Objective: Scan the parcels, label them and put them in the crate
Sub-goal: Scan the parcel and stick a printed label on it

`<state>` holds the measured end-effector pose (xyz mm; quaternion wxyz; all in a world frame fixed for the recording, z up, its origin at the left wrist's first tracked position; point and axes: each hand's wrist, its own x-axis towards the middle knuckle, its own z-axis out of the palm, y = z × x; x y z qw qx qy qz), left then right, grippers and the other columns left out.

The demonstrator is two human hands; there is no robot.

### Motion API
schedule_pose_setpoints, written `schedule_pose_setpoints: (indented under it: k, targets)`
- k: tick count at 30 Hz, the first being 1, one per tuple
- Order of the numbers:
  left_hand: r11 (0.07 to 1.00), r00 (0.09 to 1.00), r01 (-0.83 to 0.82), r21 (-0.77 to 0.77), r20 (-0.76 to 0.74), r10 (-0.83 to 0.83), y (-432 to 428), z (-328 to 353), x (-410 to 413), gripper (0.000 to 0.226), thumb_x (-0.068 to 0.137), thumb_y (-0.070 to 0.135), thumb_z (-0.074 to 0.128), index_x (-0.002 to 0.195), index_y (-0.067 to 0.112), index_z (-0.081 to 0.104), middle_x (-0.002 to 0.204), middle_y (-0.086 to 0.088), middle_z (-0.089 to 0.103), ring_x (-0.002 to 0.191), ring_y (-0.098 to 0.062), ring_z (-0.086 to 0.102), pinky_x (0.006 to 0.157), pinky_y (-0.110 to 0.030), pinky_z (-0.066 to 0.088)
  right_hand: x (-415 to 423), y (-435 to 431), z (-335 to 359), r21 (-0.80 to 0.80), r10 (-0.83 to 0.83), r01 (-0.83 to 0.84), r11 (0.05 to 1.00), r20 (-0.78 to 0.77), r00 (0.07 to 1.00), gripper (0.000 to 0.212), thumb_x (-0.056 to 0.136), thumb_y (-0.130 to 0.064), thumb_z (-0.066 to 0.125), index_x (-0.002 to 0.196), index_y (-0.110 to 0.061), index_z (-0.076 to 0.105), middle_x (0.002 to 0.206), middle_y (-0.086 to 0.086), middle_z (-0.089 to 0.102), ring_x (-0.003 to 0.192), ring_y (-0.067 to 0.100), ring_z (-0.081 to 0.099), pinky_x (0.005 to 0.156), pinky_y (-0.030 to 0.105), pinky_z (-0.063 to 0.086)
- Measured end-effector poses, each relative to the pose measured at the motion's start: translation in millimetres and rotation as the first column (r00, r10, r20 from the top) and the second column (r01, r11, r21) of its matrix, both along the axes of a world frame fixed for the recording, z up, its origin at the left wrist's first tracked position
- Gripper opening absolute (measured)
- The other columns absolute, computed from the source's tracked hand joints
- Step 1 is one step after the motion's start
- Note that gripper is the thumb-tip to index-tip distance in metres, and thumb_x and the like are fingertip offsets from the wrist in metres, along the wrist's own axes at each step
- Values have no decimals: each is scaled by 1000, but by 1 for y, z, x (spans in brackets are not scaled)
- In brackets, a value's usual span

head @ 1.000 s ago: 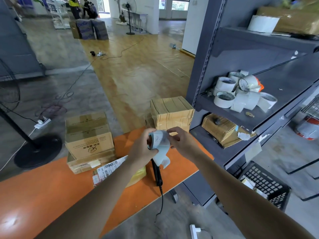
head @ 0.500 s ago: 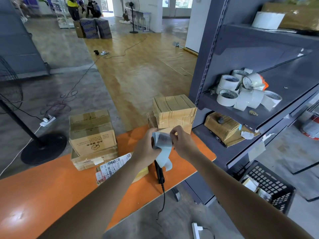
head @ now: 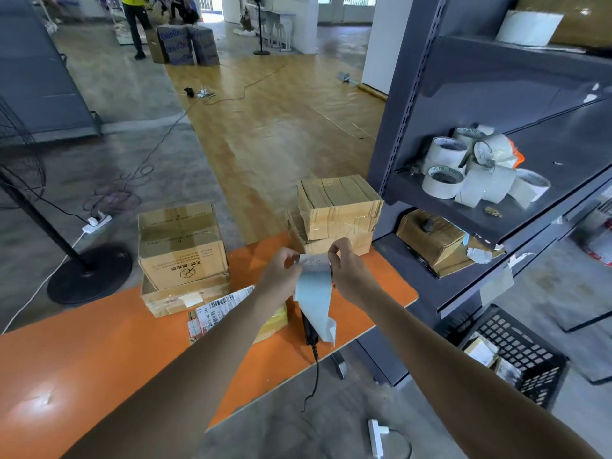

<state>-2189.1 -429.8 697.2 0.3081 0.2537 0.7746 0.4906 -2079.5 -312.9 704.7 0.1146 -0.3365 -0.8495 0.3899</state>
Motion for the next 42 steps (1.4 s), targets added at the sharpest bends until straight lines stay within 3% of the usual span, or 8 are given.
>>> schedule_pose_setpoints:
  k: [4, 9, 13, 18, 24, 28, 37, 42]
  targets:
    - [997, 998, -67, -41, 1, 67, 2, 1, 0, 17, 100, 33, 42, 110, 23, 51, 97, -2, 58, 88, -21, 62, 80, -47, 58, 3, 2, -6, -113, 52, -55, 992, -37, 998, 23, 98, -21, 48, 115, -33, 37, 51, -9, 46, 39, 5, 34, 38, 20, 26]
    - [992, 990, -126, -28, 52, 127, 8, -1, 0, 15, 101, 30, 42, 109, 22, 52, 96, 2, 55, 85, -16, 60, 66, -32, 59, 9, 1, -9, -180, 79, -91, 979, -70, 994, 59, 91, -14, 57, 124, -54, 27, 85, 26, 64, 58, 20, 42, 52, 34, 34]
    - [984, 969, -178, -19, 169, 179, 14, -6, 1, 14, 101, 27, 45, 110, 21, 53, 98, 1, 55, 87, -15, 60, 53, -24, 54, 14, 7, -16, -255, 20, -49, 966, -113, 993, 87, 90, -13, 64, 144, -54, 11, 63, 12, 43, 55, 21, 37, 52, 34, 30]
    - [968, 922, -248, -36, 299, 247, 22, -14, 5, 6, 99, 23, 50, 101, 21, 55, 101, -6, 60, 88, -22, 65, 48, -24, 52, 17, 19, -22, -327, -43, 5, 945, -111, 993, 94, 86, -9, 70, 149, -48, 12, 70, 7, 52, 60, 16, 47, 52, 25, 39]
    - [961, 948, -265, -75, 160, 274, 33, -26, 8, 9, 98, 22, 50, 100, 18, 57, 92, -2, 62, 83, -18, 64, 74, -41, 57, 23, 35, -37, -281, -62, 51, 958, -31, 998, 91, 82, -8, 72, 147, -46, 21, 91, 10, 64, 65, 19, 55, 49, 21, 45]
    - [955, 948, -275, -109, 134, 288, 40, -33, 8, 10, 99, 21, 46, 104, 18, 54, 85, 2, 59, 72, -11, 58, 63, -31, 52, 29, 48, -51, -191, -67, 68, 979, 13, 998, 82, 82, -4, 66, 146, -36, 27, 91, 20, 64, 69, 27, 58, 55, 34, 44]
    - [946, 920, -264, -190, 246, 306, 53, -60, 17, 11, 99, 14, 45, 107, 15, 52, 82, -3, 55, 70, -13, 52, 58, -24, 49, 25, 64, -109, 41, -7, -4, 999, 278, 961, 16, 82, -1, 59, 88, -9, 46, 85, 12, 55, 76, 27, 50, 60, 33, 33]
    - [922, 888, -302, -243, 280, 365, 56, -70, 17, 14, 98, 12, 47, 110, 15, 52, 90, -4, 57, 73, -12, 56, 56, -24, 48, 17, 68, -136, 136, -11, -40, 990, 355, 935, 38, 79, -1, 61, 58, -18, 33, 62, 0, 41, 68, 20, 43, 57, 28, 25]
